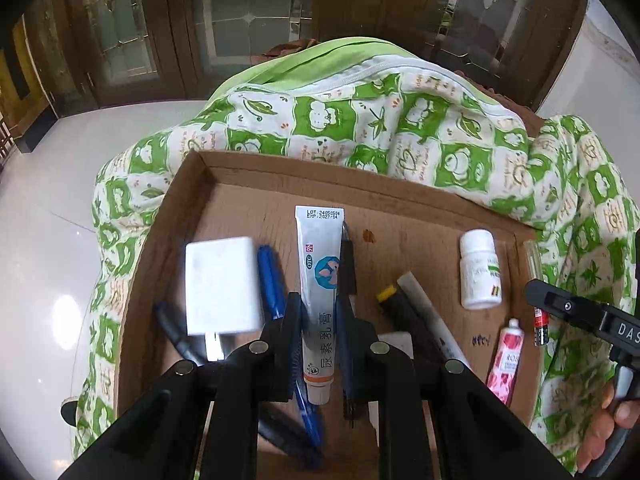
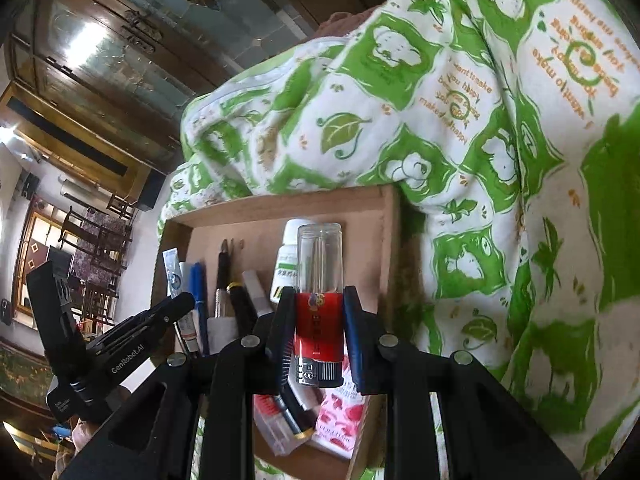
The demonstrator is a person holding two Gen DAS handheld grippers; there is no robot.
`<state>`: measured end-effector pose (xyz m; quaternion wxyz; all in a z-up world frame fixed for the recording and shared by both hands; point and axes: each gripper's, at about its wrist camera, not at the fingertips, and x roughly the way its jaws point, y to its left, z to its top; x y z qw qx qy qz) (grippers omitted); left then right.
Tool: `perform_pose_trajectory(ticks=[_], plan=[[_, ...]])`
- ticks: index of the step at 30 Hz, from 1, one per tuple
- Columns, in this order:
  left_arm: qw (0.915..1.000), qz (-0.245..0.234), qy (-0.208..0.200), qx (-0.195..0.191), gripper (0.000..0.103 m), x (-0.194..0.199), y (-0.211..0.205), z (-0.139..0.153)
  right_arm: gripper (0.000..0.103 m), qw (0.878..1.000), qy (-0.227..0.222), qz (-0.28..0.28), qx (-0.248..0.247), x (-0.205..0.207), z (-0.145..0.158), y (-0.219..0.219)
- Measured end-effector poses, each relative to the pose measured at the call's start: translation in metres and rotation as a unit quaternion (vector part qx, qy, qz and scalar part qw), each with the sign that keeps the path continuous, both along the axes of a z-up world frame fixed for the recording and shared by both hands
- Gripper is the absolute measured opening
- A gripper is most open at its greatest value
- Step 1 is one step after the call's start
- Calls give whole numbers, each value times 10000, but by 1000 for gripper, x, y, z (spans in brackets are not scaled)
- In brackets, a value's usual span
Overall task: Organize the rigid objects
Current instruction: 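Carry the toothpaste tube and red lighter over the tray with both tools, then open both tools to release the lighter and toothpaste tube into the tray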
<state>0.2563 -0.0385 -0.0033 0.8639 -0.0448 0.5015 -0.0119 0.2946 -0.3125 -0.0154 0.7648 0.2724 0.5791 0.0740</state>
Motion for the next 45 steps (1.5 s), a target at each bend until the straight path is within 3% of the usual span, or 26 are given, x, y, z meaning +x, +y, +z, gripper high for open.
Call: perform_pose_trajectory(ticks=[20, 25, 31, 34, 39, 45], plan=[[9997, 91, 226, 46, 16, 30, 0, -27, 22, 9995, 184, 192, -167, 22, -23, 23], [9991, -4, 203, 367, 17, 27, -11, -25, 23, 9987, 131, 276, -410, 21, -23, 32], [9983, -127, 205, 532, 17, 19, -21, -20, 40, 9974, 8, 433, -584, 15, -18, 44], [9979, -164, 146, 611, 18, 11, -27, -14, 40, 9969, -52, 460, -630, 9, -15, 46], [9972, -222, 37, 718, 37, -8, -39, -3, 42, 9968, -206, 412, -653, -5, -4, 44], [9958, -289, -112, 856, 52, -31, -53, 10, 48, 9962, -465, 239, -704, -28, 9, 36]])
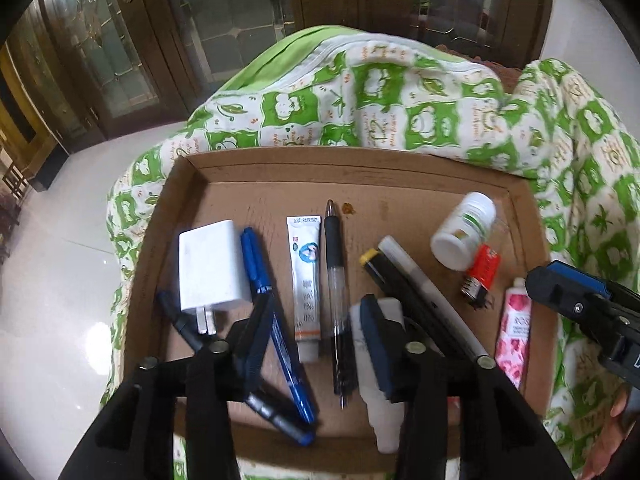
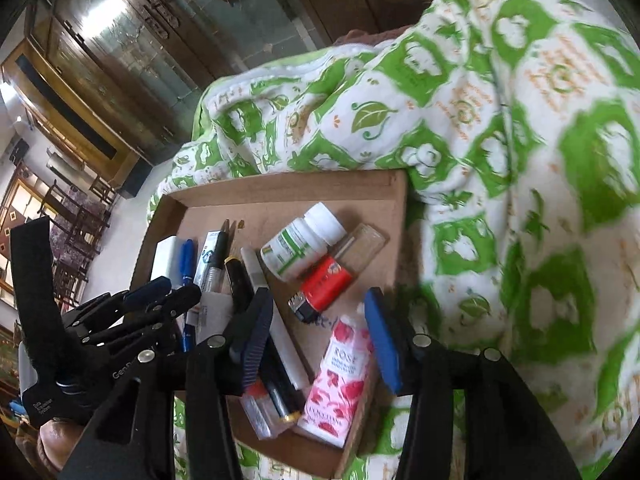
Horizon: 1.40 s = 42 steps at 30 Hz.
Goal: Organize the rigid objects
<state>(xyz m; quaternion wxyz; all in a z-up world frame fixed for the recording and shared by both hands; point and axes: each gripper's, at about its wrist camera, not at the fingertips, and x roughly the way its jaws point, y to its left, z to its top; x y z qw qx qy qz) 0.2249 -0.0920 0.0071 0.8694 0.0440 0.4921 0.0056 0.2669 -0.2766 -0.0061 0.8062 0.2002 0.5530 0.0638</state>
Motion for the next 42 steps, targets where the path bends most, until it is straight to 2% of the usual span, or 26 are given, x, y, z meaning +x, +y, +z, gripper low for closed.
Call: perform_pose_trajectory(ticks=[6, 9, 11, 16, 21, 26, 27, 29, 37, 42], plan=[[9997, 75, -126, 192, 64, -32, -5, 13, 57, 9999, -77, -51, 50, -25, 7, -4], [9996, 214, -136, 156, 69, -54, -2, 14, 60, 10000, -65, 5, 57, -40, 9, -4], [9994, 286, -170, 118, 72, -70, 2, 14, 66, 9999, -84, 51, 21, -49, 11, -3], [9992, 284, -259, 112, 73, -103, 17, 11, 73, 9999, -93, 54, 10, -68, 14, -5], [9988, 361, -320, 62, 74, -138, 27, 13, 84, 9998, -132, 162, 41, -84, 17, 3], [9981, 496, -359, 9, 83, -165, 34, 11, 100, 9989, -247, 405, 14, -100, 24, 19], [9981, 506, -339, 20, 88, -169, 34, 10, 102, 9985, -274, 464, 8, -105, 26, 22], [9981, 531, -317, 26, 93, -177, 35, 6, 103, 9981, -282, 544, -43, -112, 29, 27], [9973, 637, -372, 33, 97, -190, 36, 9, 103, 9958, -560, 573, -437, -139, 49, 38], [9973, 514, -481, -223, 102, -194, 35, 20, 103, 9951, -587, 557, -565, -155, 64, 41]])
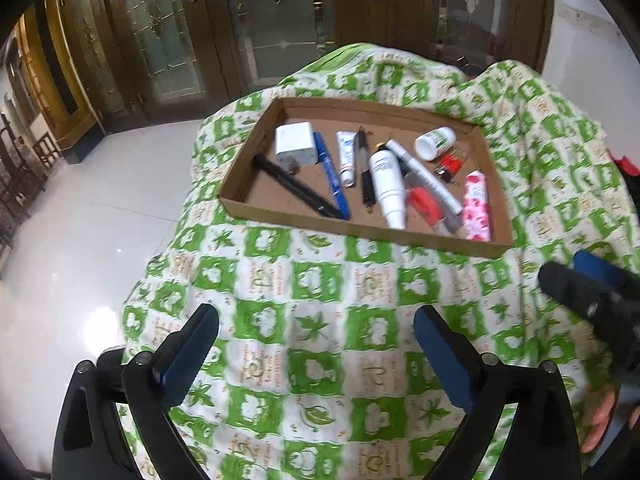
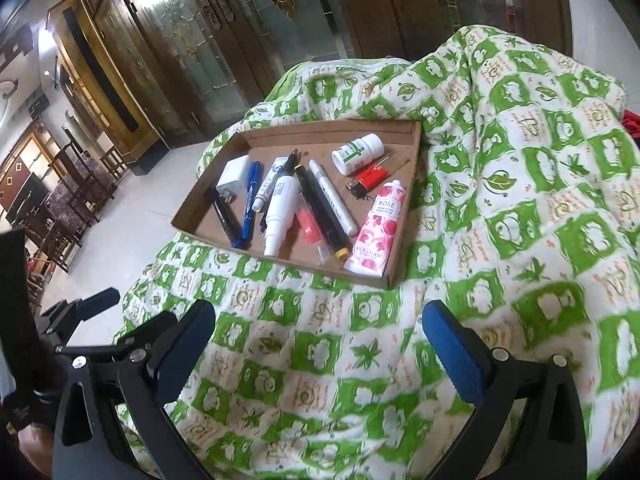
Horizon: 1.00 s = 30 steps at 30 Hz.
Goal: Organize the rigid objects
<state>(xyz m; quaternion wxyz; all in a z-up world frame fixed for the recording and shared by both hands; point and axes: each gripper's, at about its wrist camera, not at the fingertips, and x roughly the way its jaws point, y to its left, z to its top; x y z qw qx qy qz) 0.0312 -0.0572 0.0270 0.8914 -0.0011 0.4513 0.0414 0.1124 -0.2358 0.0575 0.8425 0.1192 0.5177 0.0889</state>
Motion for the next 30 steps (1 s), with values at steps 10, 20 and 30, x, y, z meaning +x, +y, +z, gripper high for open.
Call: perform_pose_trajectory(ticks=[10, 20, 30], plan=[[9994, -147, 246, -194, 102, 16, -3, 6, 103, 9995, 183, -26, -256, -9, 12, 5], [9988, -194, 435, 99, 102, 28, -8, 4, 103, 9995, 204, -62, -243, -6, 13, 6], [9993, -124, 222, 289, 102, 35, -10, 17, 103, 9994, 131, -161, -270, 3, 23, 4]])
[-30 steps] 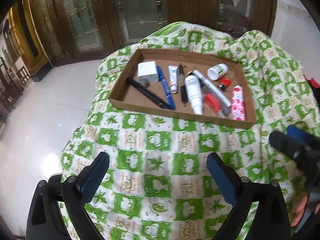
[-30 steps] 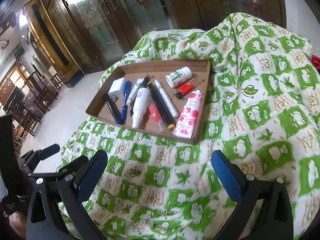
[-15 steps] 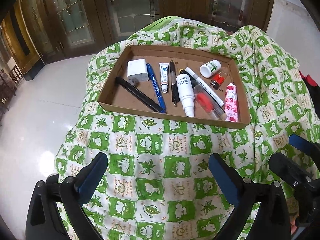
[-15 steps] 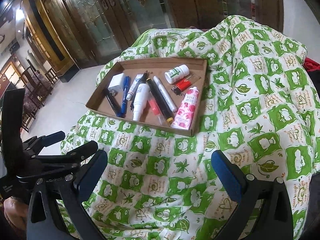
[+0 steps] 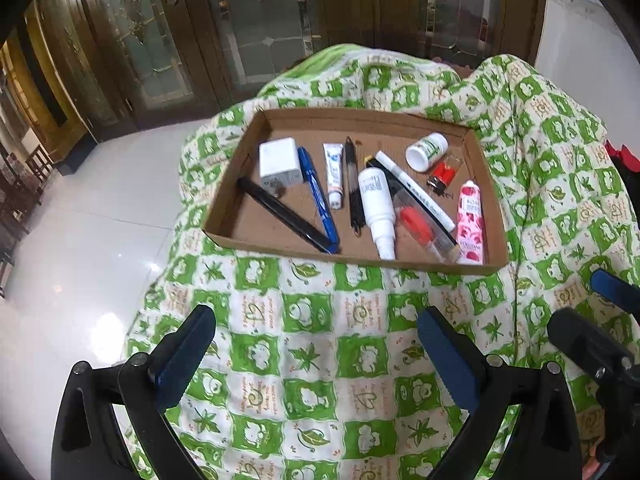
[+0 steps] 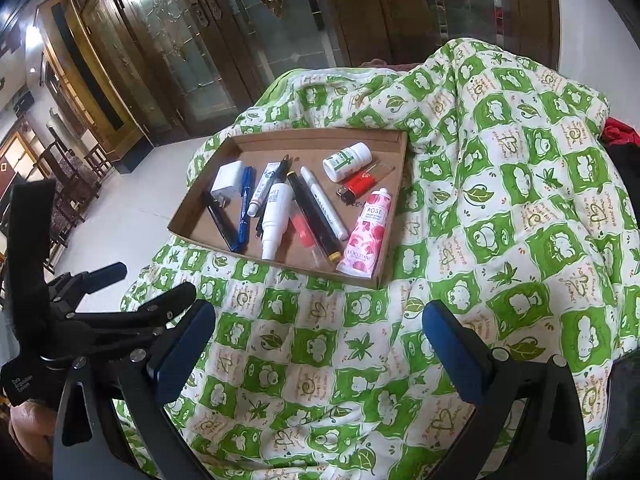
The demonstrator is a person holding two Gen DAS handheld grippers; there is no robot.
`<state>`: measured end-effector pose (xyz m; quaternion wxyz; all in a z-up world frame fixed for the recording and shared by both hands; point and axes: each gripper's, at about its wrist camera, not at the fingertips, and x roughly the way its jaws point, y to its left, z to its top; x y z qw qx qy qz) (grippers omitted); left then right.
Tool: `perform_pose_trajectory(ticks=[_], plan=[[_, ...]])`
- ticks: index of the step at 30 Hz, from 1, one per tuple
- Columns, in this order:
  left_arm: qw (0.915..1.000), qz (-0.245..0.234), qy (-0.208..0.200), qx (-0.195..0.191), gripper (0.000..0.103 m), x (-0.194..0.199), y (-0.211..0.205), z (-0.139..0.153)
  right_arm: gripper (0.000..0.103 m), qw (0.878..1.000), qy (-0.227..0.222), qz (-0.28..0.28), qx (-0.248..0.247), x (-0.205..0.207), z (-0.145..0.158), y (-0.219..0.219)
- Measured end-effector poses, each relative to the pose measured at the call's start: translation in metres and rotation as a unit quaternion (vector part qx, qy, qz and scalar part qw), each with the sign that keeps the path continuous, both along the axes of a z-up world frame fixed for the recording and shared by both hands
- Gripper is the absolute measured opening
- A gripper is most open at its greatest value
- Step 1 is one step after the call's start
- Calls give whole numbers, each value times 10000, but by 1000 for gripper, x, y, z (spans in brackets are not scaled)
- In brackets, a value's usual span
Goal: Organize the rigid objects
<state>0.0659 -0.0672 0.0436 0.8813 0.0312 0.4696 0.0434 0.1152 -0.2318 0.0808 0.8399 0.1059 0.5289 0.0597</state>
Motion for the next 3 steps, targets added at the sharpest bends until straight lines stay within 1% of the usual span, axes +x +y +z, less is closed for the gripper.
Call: perform_pose_trajectory(ticks=[3], plan=[[10000, 9, 17, 20, 102, 0, 1, 1, 103, 9999, 86, 45, -24, -1, -3, 3]])
